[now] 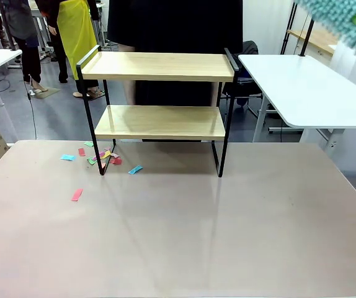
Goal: Clean the shelf.
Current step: Hand the Duster back to the human.
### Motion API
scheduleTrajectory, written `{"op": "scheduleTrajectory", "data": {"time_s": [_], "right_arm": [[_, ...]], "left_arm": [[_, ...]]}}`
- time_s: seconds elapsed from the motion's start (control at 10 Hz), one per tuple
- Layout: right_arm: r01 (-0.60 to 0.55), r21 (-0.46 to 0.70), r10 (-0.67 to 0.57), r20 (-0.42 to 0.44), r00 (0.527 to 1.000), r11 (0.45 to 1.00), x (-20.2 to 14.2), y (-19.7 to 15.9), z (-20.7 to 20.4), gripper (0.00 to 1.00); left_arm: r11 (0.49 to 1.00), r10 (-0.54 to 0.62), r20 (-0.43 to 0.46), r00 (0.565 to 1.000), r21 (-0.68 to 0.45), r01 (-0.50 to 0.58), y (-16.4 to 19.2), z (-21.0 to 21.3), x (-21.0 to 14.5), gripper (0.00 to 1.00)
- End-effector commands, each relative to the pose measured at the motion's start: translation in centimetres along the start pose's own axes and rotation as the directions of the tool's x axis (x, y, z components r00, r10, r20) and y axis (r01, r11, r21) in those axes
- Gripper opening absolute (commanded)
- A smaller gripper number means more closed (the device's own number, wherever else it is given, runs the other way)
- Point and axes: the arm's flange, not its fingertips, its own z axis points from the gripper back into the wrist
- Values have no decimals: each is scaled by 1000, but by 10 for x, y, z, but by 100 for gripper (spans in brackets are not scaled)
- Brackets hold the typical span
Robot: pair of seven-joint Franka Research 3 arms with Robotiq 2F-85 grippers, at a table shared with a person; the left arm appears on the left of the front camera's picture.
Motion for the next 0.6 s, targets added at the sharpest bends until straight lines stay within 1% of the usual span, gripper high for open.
{"op": "scheduleTrajectory", "data": {"time_s": [0.0,0.3,0.5], "right_arm": [[-75,-141,66,-67,996,987,-20,10,14,17],[-100,-208,61,-187,980,973,-38,-5,29,17],[-107,-232,40,-277,960,967,-59,-9,37,17]], "left_arm": [[1000,-8,8,1000,-7,8,-4,0,1,100],[1000,-8,8,1000,-7,8,-4,0,1,100],[1000,-8,8,1000,-7,8,-4,0,1,100]]}}
